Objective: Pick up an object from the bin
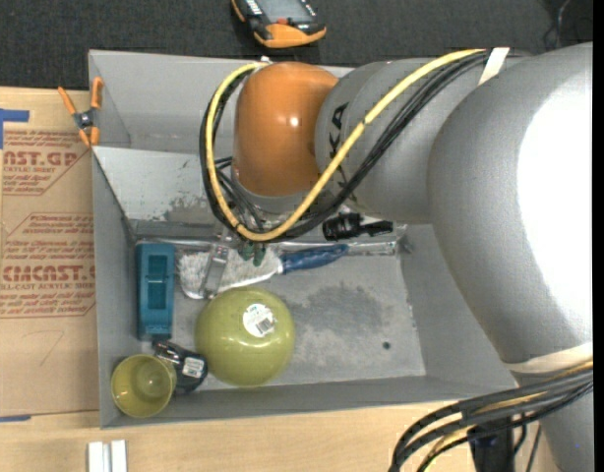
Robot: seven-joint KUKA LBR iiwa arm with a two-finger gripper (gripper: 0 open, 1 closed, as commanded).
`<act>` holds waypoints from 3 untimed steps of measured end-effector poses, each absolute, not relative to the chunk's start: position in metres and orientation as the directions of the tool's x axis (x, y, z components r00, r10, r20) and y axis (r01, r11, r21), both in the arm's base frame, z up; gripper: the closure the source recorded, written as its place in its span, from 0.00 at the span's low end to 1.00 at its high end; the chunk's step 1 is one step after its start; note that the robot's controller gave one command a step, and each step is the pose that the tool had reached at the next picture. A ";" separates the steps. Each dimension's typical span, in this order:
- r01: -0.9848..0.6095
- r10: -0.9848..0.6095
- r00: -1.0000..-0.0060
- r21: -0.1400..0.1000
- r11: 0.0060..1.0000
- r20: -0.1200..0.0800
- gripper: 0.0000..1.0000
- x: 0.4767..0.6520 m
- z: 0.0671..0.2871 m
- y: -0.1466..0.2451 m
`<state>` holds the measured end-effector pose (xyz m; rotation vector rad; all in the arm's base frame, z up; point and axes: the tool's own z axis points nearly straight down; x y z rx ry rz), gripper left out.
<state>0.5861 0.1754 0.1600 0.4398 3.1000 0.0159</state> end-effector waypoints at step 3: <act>0.107 0.107 -0.994 0.010 0.994 -0.016 1.00 0.594 0.071 0.179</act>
Offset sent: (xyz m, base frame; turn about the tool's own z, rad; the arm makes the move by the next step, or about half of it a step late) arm 0.0024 -0.0041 -0.0900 0.0859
